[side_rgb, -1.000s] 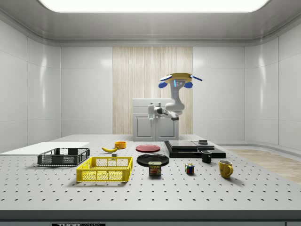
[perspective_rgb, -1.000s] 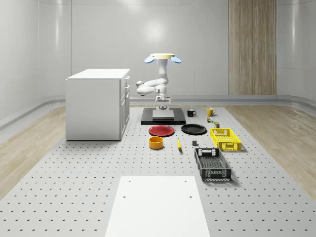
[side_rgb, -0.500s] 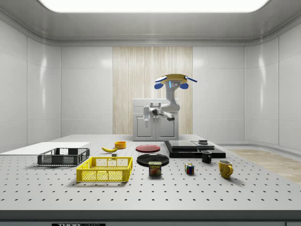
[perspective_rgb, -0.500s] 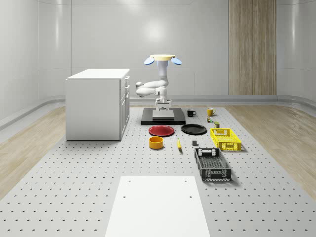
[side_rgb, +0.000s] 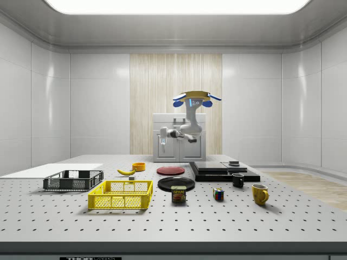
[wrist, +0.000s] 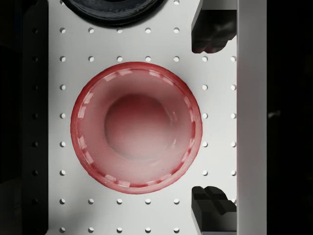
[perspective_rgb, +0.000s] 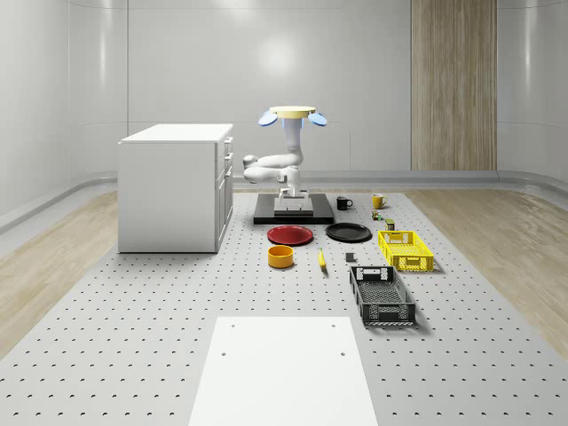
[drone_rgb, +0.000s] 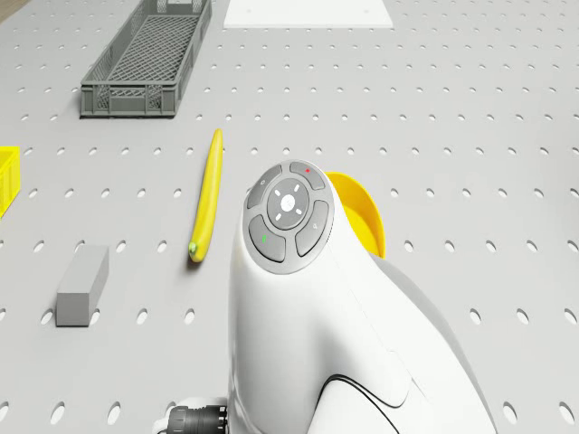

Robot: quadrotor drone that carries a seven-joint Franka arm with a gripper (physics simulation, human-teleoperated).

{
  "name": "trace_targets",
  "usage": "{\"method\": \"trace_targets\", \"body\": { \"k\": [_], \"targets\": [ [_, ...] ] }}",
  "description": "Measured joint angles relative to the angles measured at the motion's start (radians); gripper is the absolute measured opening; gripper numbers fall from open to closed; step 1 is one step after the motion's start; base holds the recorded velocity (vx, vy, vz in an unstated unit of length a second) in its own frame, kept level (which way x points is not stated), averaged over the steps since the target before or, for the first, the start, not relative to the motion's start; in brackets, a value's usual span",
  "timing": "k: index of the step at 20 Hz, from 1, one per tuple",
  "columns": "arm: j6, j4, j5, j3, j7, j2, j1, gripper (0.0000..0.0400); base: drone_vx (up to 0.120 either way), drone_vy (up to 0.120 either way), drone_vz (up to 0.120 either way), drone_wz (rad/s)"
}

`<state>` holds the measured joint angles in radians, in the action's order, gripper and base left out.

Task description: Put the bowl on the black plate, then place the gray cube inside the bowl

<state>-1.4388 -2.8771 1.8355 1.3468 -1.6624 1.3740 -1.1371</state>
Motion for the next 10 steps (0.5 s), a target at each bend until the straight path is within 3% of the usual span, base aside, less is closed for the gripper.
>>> {"method": "trace_targets", "body": {
  "k": [7, 10],
  "targets": [
    [-0.019, 0.001, -0.009, 0.004, -0.004, 0.020, -0.005, 0.0400, 0.120, 0.000, -0.120, 0.000],
    [-0.026, 0.001, -0.012, 0.005, -0.006, 0.028, -0.007, 0.0400, 0.120, 0.000, -0.013, 0.000]
  ]
}}
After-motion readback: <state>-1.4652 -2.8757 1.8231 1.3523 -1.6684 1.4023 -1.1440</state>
